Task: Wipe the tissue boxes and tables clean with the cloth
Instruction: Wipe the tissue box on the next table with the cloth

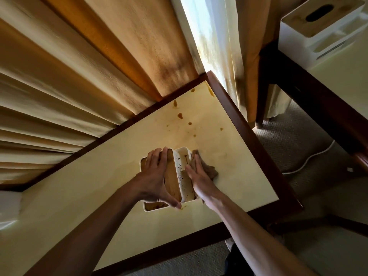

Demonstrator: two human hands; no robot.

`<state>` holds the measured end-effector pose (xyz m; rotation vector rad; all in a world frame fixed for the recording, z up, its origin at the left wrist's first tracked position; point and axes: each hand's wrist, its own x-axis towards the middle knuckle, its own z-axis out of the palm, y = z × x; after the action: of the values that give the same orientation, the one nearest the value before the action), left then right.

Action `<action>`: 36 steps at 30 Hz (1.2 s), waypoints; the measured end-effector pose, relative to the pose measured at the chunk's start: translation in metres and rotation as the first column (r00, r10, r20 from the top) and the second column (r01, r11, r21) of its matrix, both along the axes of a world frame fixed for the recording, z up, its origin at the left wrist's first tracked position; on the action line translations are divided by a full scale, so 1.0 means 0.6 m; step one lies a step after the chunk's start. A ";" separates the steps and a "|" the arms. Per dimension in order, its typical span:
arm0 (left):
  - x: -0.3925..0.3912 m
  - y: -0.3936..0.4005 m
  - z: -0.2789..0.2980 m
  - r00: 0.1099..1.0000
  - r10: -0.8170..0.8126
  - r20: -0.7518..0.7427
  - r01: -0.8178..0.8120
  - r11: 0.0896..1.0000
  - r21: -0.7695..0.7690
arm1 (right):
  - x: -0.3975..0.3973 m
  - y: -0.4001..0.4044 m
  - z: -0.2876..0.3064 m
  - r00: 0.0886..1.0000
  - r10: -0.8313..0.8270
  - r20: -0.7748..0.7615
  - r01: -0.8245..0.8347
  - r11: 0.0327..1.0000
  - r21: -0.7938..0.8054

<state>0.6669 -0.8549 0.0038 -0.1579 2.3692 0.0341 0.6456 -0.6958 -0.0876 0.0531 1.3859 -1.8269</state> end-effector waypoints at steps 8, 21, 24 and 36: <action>0.001 0.001 -0.001 0.998 0.057 0.013 -0.057 0.998 -0.007 | -0.027 -0.012 0.000 0.991 -0.043 -0.127 0.039 0.999 -0.029; -0.001 0.002 0.002 0.998 0.042 0.041 -0.042 0.999 -0.010 | 0.084 0.033 0.002 0.984 -0.058 -0.166 0.039 0.992 -0.117; 0.000 -0.001 -0.001 0.998 0.043 0.040 -0.043 0.999 -0.004 | 0.099 0.042 0.006 0.996 -0.051 -0.069 0.045 0.996 -0.082; 0.002 -0.002 -0.005 0.999 0.037 0.030 -0.037 0.999 -0.008 | 0.035 0.012 -0.019 0.995 -0.029 0.094 0.036 0.997 -0.069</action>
<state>0.6681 -0.8559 0.0007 -0.2044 2.3362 0.0396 0.6669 -0.6887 -0.0989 0.1230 1.2620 -1.8754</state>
